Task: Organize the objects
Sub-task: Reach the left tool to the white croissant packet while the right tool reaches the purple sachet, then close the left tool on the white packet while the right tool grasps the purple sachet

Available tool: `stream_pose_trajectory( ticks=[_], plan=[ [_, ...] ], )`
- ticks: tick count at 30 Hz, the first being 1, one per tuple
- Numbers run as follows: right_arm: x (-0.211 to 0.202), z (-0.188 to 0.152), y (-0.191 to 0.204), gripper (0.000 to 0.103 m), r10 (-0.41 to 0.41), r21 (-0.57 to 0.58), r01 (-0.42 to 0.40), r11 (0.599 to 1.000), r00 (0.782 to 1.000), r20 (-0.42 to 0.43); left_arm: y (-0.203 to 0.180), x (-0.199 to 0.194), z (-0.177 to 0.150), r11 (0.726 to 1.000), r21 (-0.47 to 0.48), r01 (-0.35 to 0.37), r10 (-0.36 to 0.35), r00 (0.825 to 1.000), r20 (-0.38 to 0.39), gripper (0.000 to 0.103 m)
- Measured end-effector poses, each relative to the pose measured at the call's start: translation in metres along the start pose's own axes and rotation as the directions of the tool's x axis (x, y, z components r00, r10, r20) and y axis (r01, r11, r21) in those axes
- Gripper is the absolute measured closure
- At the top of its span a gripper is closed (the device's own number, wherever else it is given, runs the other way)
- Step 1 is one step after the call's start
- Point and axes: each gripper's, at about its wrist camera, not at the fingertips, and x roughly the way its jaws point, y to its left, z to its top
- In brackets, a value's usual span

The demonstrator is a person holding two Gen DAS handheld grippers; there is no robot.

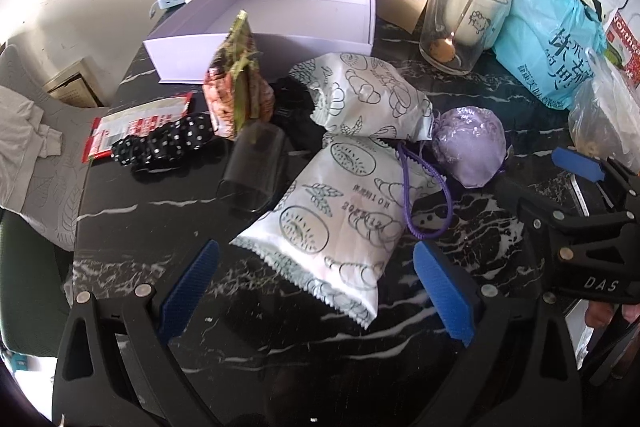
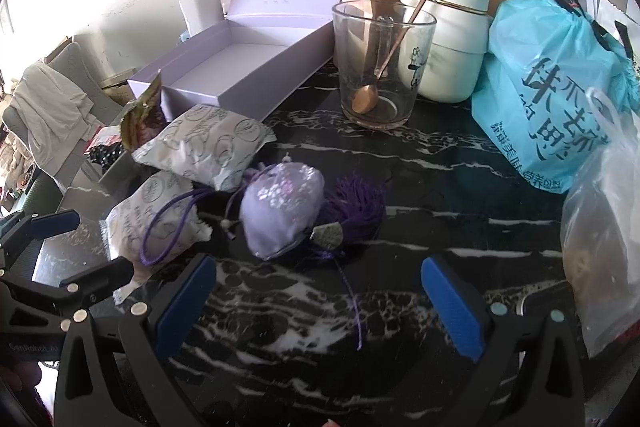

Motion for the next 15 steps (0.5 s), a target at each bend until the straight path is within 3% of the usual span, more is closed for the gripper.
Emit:
stream_pose_trajectory(
  ticks=[11,15],
  plan=[
    [0.027,0.017,-0.004,0.003,0.053,-0.033,-0.053,0.998,0.999,-0.010,-0.012,0.026,0.010,0.999,0.039,0.020,-0.019,0.999,-0.042,0.005],
    [0.037,0.023,-0.002,0.015,0.104,-0.043,-0.105,0.993,0.994,-0.026,-0.016,0.030,0.013,0.998,0.058,0.011,-0.009,0.999,-0.032,0.008]
  ],
)
